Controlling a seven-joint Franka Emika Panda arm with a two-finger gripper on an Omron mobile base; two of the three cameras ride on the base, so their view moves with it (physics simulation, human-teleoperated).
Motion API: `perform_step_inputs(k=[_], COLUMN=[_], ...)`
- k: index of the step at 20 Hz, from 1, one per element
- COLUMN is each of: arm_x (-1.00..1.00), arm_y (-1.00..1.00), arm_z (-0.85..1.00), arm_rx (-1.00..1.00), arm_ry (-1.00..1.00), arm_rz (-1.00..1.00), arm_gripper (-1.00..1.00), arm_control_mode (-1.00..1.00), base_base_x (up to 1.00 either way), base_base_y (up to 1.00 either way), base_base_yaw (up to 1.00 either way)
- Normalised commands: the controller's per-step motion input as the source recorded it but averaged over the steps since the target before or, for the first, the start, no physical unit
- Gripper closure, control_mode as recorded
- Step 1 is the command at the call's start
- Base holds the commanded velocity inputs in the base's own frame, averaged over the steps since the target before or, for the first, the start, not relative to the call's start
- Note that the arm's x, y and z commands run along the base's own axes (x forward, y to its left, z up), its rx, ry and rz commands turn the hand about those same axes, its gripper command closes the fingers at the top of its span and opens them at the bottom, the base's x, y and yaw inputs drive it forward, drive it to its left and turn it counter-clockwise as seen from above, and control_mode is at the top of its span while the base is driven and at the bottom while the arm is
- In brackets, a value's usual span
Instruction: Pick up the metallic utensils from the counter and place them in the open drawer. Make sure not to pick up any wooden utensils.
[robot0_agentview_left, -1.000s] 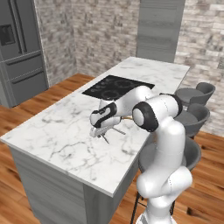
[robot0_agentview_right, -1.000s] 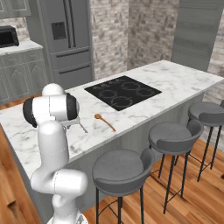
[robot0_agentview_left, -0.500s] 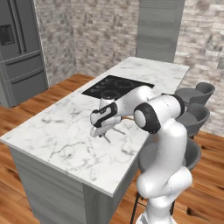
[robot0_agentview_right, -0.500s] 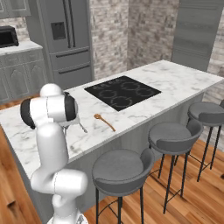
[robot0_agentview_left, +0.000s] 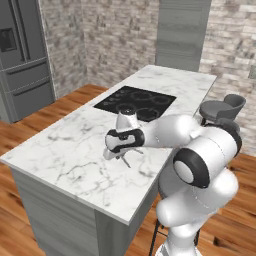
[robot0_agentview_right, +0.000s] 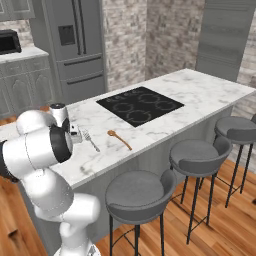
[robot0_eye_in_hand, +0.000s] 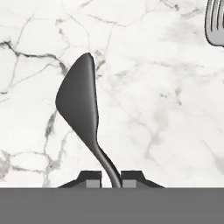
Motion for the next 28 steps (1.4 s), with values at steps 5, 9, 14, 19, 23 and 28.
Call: perform_step_inputs(k=[5,9,14,19,23,28], arm_x=[-0.7,-0.56,-0.67,-0.76,-0.73,-0.72], arm_y=[-0.2,-0.24,-0.51,-0.58,-0.41,-0.39], arm_z=[0.74,0.99,0.99,0.8,0.81,0.8], arm_rx=[0.0,-0.03,0.0,0.0,0.0,0.03], arm_ry=[-0.07,-0.23,-0.15,-0.16,-0.21,-0.25], arm_rz=[-0.12,-0.1,-0.09,-0.09,-0.08,-0.06], arm_gripper=[1.0,1.0,1.0,1.0,1.0,1.0], arm_control_mode=[-1.0,-1.0,-1.0,-1.0,-1.0,-1.0], base_base_x=[0.0,0.0,0.0,0.0,0.0,0.0], base_base_y=[0.0,0.0,0.0,0.0,0.0,0.0], base_base_yaw=[0.0,0.0,0.0,0.0,0.0,0.0])
